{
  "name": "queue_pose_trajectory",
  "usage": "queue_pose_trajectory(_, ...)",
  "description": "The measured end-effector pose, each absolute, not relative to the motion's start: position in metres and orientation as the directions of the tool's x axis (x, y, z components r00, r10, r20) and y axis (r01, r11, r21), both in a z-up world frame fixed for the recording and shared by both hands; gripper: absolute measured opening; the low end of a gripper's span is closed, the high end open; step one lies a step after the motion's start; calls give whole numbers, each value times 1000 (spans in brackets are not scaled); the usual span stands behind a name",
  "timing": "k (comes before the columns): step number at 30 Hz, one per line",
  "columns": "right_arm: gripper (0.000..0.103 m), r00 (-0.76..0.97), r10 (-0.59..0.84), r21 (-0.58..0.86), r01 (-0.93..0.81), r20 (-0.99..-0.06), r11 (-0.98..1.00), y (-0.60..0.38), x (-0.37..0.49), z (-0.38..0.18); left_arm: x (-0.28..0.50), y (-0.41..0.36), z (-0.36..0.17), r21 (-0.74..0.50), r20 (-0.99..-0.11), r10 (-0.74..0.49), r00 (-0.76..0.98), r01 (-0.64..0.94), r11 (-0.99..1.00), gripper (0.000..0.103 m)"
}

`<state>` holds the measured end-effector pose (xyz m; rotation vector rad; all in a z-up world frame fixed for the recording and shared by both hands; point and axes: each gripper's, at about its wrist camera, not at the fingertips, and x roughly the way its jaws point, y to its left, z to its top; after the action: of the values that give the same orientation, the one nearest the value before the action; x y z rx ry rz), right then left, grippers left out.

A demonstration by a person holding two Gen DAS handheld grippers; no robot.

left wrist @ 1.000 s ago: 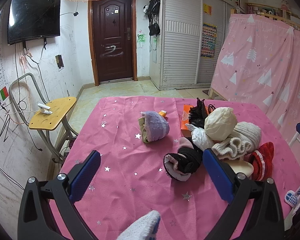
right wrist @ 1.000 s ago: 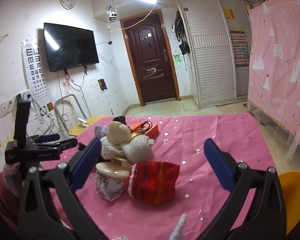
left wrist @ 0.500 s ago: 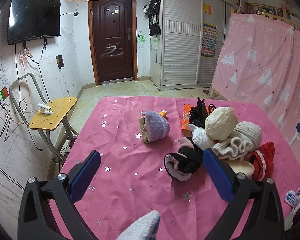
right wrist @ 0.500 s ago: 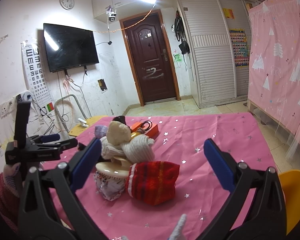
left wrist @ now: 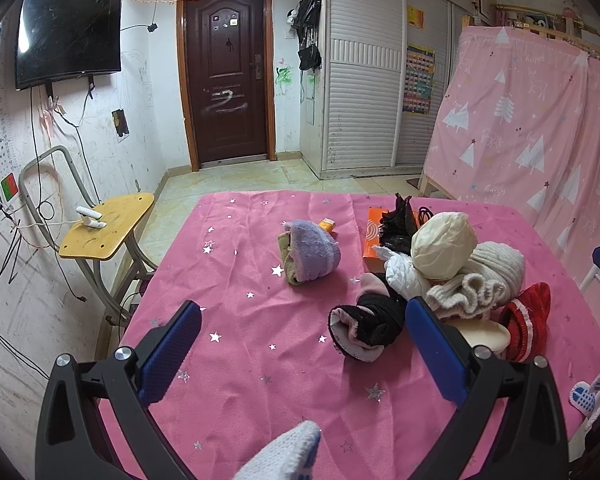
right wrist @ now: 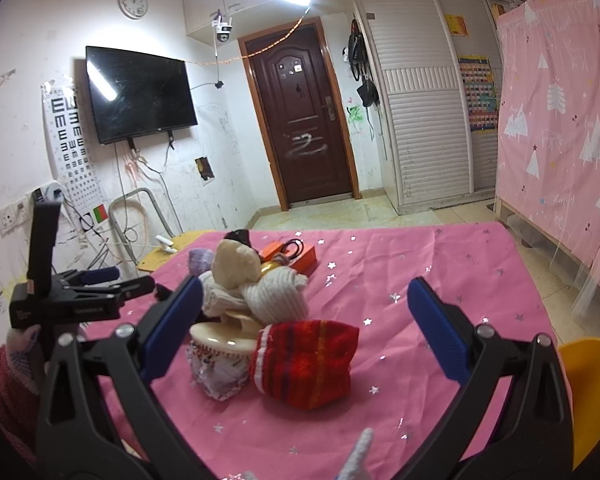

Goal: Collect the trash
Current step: 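Grasp the red knit sock with the right gripper while the left grasps the black-white sock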

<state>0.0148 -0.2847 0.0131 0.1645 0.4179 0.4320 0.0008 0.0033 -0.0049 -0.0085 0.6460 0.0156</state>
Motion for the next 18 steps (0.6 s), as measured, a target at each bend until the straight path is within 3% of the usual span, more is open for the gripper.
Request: queue_pose_trajectory(18,98,724,382,191,-335,-574,922,-265,37,-22,20,-6,-31,-59,-688,-95,720,74,995,94)
